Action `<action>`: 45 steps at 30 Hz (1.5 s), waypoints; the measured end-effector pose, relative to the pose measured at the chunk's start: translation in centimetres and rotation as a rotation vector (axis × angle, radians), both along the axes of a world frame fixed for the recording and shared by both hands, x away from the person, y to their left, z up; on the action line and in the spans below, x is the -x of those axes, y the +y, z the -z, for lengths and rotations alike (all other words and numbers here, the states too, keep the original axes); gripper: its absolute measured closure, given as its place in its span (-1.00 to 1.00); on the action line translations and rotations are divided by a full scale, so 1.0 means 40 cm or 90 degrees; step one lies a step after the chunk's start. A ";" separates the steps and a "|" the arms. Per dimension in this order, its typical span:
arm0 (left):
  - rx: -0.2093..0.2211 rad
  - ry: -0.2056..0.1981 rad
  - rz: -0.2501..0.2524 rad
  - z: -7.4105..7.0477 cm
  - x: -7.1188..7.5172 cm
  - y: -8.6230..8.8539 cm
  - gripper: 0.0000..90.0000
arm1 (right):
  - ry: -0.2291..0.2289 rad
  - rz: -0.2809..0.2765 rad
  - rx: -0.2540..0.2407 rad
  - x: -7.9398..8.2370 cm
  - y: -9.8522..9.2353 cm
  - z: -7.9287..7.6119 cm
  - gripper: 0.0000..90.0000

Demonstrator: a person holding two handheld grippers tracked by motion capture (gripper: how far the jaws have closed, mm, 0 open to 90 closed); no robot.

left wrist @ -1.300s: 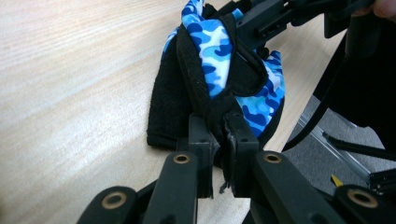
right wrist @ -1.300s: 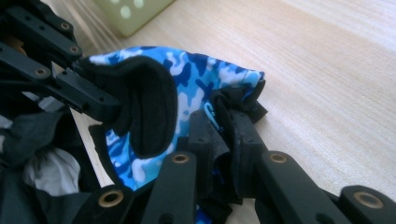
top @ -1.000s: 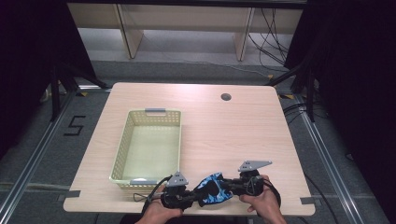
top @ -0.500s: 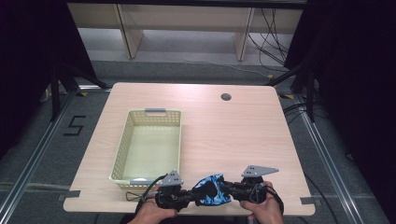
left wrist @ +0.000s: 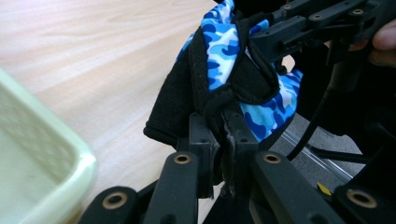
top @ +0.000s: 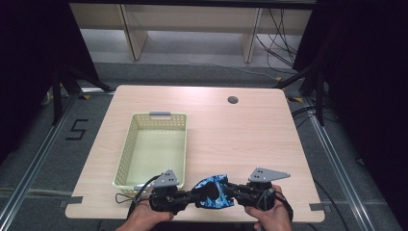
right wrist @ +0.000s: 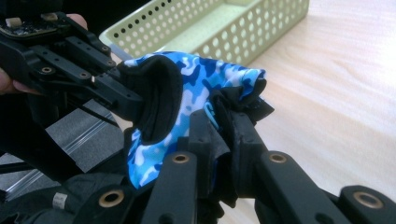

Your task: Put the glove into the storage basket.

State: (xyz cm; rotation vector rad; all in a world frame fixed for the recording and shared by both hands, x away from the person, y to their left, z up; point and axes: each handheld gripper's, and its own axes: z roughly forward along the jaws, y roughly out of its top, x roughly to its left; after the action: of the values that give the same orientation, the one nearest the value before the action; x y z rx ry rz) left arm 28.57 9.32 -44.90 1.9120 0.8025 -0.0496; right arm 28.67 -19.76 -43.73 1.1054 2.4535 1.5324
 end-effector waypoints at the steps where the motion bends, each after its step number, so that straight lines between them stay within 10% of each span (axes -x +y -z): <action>1: 0.002 0.002 -0.002 -0.006 -0.003 0.006 0.84 | 0.003 0.002 0.001 0.001 0.005 -0.008 0.81; 18: -0.010 -0.023 -0.041 -0.121 -0.088 0.129 0.83 | -0.043 -0.026 -0.007 -0.096 0.126 -0.131 0.82; 45: -0.070 0.057 -0.102 -0.073 -0.187 0.370 0.83 | 0.008 -0.053 0.024 -0.236 0.397 -0.064 0.82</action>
State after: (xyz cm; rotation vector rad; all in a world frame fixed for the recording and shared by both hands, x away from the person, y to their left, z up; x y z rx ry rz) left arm 36.07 24.14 -41.98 1.9522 1.0357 0.0074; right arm 38.10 -3.88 -41.16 1.0219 2.5561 1.4976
